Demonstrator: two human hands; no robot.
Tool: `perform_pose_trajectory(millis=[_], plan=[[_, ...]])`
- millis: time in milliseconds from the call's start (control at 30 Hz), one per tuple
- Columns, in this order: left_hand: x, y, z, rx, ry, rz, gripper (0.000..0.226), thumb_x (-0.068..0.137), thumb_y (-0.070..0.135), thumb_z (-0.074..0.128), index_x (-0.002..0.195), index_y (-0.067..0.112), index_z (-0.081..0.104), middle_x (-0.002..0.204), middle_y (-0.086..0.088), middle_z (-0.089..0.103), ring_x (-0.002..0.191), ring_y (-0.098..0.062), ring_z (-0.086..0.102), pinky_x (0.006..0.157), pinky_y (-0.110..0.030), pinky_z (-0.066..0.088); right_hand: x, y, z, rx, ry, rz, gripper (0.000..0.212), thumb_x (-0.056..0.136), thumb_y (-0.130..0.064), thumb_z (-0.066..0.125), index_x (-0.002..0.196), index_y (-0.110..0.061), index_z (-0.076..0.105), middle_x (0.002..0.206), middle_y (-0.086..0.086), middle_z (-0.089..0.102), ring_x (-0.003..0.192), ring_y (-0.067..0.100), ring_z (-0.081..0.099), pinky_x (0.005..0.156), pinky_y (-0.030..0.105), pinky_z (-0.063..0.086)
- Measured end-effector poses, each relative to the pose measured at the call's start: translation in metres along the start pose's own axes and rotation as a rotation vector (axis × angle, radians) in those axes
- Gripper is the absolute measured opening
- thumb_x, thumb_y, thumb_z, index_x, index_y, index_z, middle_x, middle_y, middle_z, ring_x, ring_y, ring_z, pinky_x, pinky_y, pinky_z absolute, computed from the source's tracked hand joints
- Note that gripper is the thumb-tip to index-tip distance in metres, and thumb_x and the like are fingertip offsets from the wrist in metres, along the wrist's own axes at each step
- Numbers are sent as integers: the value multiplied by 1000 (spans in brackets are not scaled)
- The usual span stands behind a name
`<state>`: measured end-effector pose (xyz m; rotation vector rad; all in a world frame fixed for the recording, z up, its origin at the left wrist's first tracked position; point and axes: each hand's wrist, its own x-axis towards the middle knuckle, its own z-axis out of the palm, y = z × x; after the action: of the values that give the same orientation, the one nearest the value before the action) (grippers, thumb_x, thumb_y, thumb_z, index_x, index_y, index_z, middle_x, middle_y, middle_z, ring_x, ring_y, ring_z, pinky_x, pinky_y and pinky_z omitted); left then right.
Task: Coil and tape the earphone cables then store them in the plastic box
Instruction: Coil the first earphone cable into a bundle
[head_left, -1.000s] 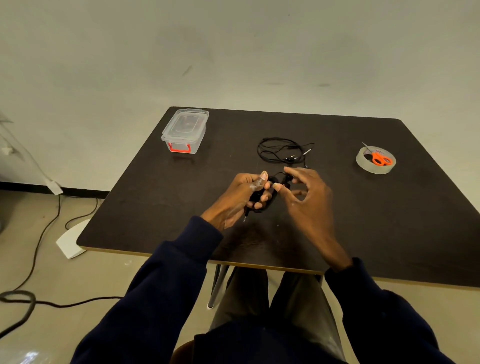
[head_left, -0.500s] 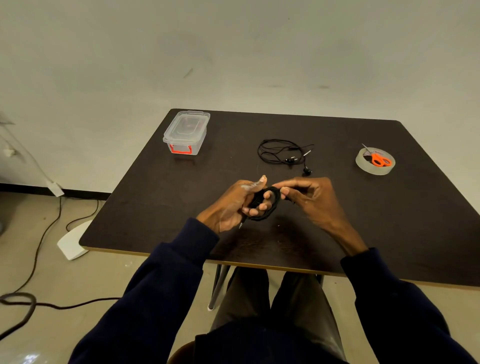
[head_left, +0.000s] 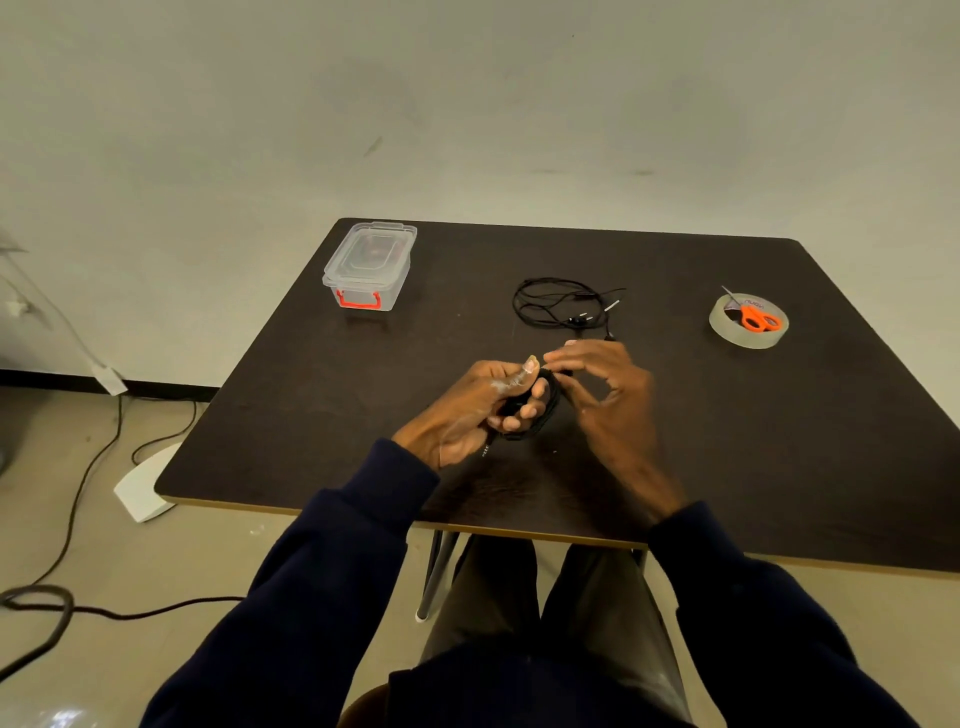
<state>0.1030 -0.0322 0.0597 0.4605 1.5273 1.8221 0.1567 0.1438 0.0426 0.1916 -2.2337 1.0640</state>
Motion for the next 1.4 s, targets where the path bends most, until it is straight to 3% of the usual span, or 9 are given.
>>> perform_pose_trajectory(millis=[133, 300, 433, 667, 767, 900, 1100, 1300, 1400], plan=[[1, -3, -2, 16, 27, 8, 40, 111, 34, 41, 80, 13, 57, 67, -1, 54, 53, -8, 45, 43, -13, 34, -8, -4, 10, 96, 34, 159, 16, 86, -1, 76, 98, -10, 80, 99, 1, 71, 96, 13, 67, 81, 28, 58], [1, -3, -2, 46, 80, 50, 43, 112, 33, 36, 80, 13, 56, 65, 0, 55, 57, -11, 49, 49, -18, 36, -3, -12, 0, 518, -144, 421, 26, 91, -7, 61, 103, -19, 80, 96, 2, 79, 88, 17, 76, 75, 31, 60], [1, -1, -2, 103, 83, 83, 43, 112, 30, 37, 80, 11, 59, 65, -2, 55, 58, -13, 50, 50, -19, 39, -1, -16, -9, 548, -290, 406, 14, 87, -20, 80, 97, -30, 79, 93, -1, 80, 90, 15, 78, 75, 21, 60], [3, -9, -3, 270, 127, 100, 44, 108, 31, 48, 75, 8, 67, 58, -6, 59, 58, -20, 59, 63, -28, 57, 6, -5, -10, 467, -317, 664, 13, 86, -6, 79, 98, -3, 77, 88, 14, 77, 77, 21, 71, 67, 25, 61], [3, -17, -5, 284, 215, 130, 41, 103, 34, 60, 73, 10, 73, 56, -6, 60, 53, -15, 60, 56, -23, 54, 7, -1, -11, 562, -395, 820, 9, 87, -4, 76, 96, -2, 76, 92, 15, 74, 85, 21, 68, 71, 26, 62], [3, -22, -6, 364, 294, 167, 45, 101, 41, 63, 64, 17, 71, 54, -2, 60, 51, -12, 60, 53, -20, 47, 10, 4, -14, 702, -478, 958, 21, 78, -9, 79, 97, -1, 76, 92, 9, 73, 89, 16, 67, 73, 29, 61], [4, -22, -7, 535, 347, 244, 42, 102, 42, 60, 70, 17, 69, 58, 2, 63, 53, -7, 61, 57, -18, 49, 14, 9, -16, 845, -527, 1023, 27, 75, -11, 78, 98, 2, 74, 103, 16, 70, 91, 18, 66, 79, 36, 61], [9, -33, -5, 608, 552, 355, 33, 97, 38, 68, 85, 7, 73, 87, -1, 67, 58, -6, 66, 57, -22, 56, 9, 3, -6, 744, -347, 951, 32, 63, -13, 83, 91, -1, 74, 91, 12, 75, 85, 18, 73, 70, 29, 63], [10, -36, -3, 558, 588, 402, 30, 95, 38, 71, 80, 12, 73, 72, -2, 70, 55, -7, 66, 57, -22, 57, 9, 1, -7, 710, -323, 897, 30, 63, -12, 83, 90, -4, 74, 89, 12, 78, 82, 19, 76, 69, 29, 63]])
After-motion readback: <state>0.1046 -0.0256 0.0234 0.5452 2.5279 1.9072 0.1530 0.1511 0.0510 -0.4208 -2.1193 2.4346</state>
